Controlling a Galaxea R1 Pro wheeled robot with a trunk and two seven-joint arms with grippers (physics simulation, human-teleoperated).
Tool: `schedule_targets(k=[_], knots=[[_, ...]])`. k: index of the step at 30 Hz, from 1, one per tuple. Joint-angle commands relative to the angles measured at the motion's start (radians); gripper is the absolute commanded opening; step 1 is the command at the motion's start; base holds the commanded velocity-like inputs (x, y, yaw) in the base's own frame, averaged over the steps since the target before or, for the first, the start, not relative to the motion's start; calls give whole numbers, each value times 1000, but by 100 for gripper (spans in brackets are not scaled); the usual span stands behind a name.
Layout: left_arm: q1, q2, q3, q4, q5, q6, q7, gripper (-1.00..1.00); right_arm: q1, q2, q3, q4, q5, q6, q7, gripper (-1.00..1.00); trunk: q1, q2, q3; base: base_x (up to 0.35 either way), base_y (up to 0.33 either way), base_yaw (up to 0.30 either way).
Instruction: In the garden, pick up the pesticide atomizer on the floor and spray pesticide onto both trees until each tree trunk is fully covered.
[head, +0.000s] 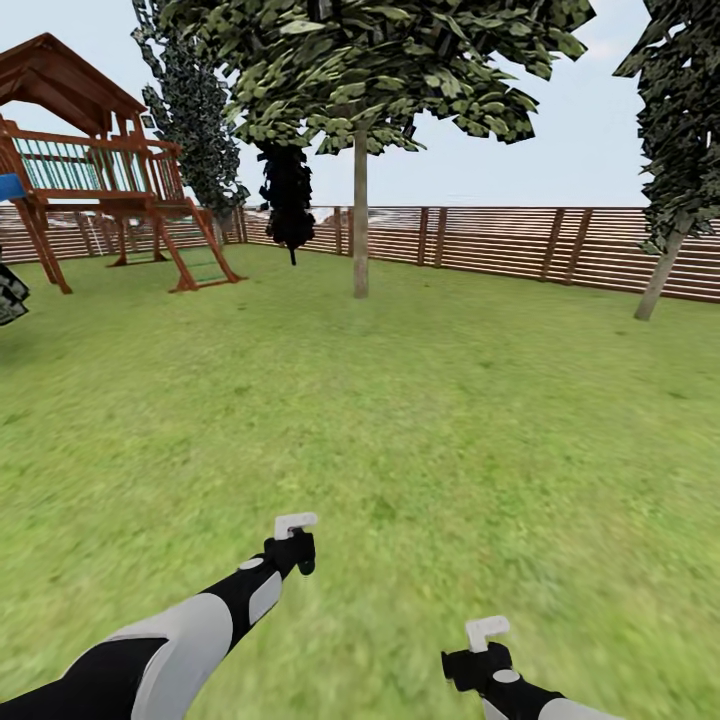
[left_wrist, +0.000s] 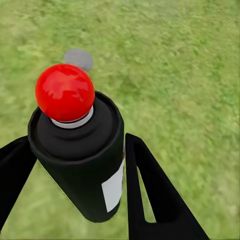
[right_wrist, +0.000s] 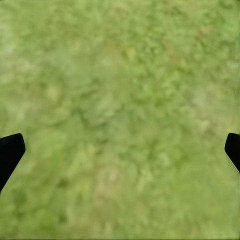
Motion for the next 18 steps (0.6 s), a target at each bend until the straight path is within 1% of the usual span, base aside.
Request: schedule_targets(k=[1,18], knots=[[0,0,0,0,0,0,0,-100,0,0,0,0,0,0,0,100,0,0,0,350,0,0],[-1,0,1,1,0,1,1,-100,0,0,0,0,0,3,-4,100,0,0,0,350,0,0]])
